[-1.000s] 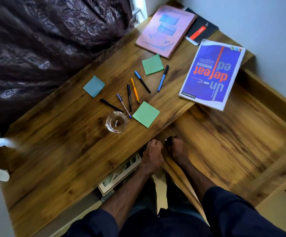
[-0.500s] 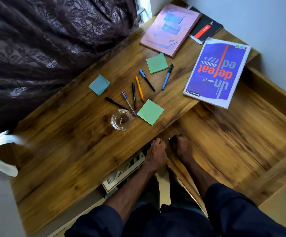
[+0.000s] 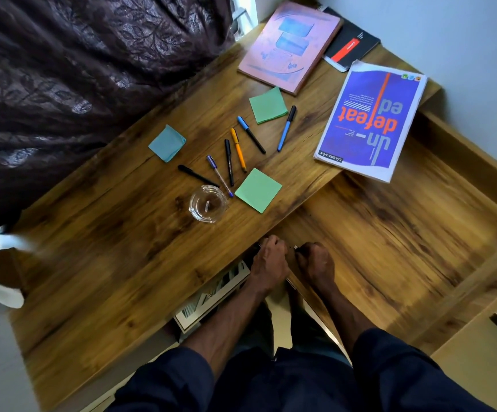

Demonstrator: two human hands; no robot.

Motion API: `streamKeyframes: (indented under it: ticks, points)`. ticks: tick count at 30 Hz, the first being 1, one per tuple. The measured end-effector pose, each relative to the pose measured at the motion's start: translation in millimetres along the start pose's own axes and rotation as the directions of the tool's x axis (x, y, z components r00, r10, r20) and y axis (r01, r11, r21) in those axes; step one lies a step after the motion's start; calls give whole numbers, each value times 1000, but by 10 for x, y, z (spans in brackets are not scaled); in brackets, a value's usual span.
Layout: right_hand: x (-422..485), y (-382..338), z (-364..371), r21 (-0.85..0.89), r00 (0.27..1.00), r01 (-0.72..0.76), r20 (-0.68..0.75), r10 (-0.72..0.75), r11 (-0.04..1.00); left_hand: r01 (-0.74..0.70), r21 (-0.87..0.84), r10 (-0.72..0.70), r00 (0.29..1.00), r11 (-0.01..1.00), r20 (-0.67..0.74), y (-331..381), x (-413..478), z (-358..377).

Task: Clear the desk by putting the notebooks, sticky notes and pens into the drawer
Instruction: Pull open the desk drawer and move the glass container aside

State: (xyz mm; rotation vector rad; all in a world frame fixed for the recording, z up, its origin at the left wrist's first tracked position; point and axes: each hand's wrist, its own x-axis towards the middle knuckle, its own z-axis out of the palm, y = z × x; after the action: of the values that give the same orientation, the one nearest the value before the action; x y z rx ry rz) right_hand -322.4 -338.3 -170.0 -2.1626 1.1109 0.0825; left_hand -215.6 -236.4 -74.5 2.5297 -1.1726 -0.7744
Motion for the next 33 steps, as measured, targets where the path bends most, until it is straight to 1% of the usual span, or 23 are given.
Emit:
streamKeyframes:
  ticks: [7,10,12,16,19,21,25,29,33]
  points:
    - [-32,41,-11,19,998,-15,55,14,1000,-20,-14,21,1000,1000,20,-16,5,-4]
    - [-75,23,-68,106,996,-82,51,77,991,-41,-50,41,999,998,-3,-10,-15,-57]
    - [-114,-10,-141,190,995,-102,9,102,977,-65,-79,63,998,995,-24,-16,-46,-103]
    - [-212,-311,-408,313,986,-23,-147,73,950,-125,-142,116,991,982,-69,-82,-129,-246]
    - [-199,-638,-572,334,970,121,-242,-39,935,-143,-196,113,981,970,-156,-186,-174,-399]
    - [-137,-851,-649,327,956,213,-266,-126,921,-142,-230,95,974,963,-205,-268,-190,-518]
    - [-15,-1280,-720,281,930,328,-265,-255,902,-102,-261,27,960,960,-278,-537,-219,-766]
    - [45,-1596,-701,241,907,398,-248,-340,885,-50,-306,-57,942,951,-331,-822,-235,-929]
    - [104,-1784,-586,213,882,461,-215,-419,861,-46,-327,-82,927,944,-367,-1051,-250,-1049]
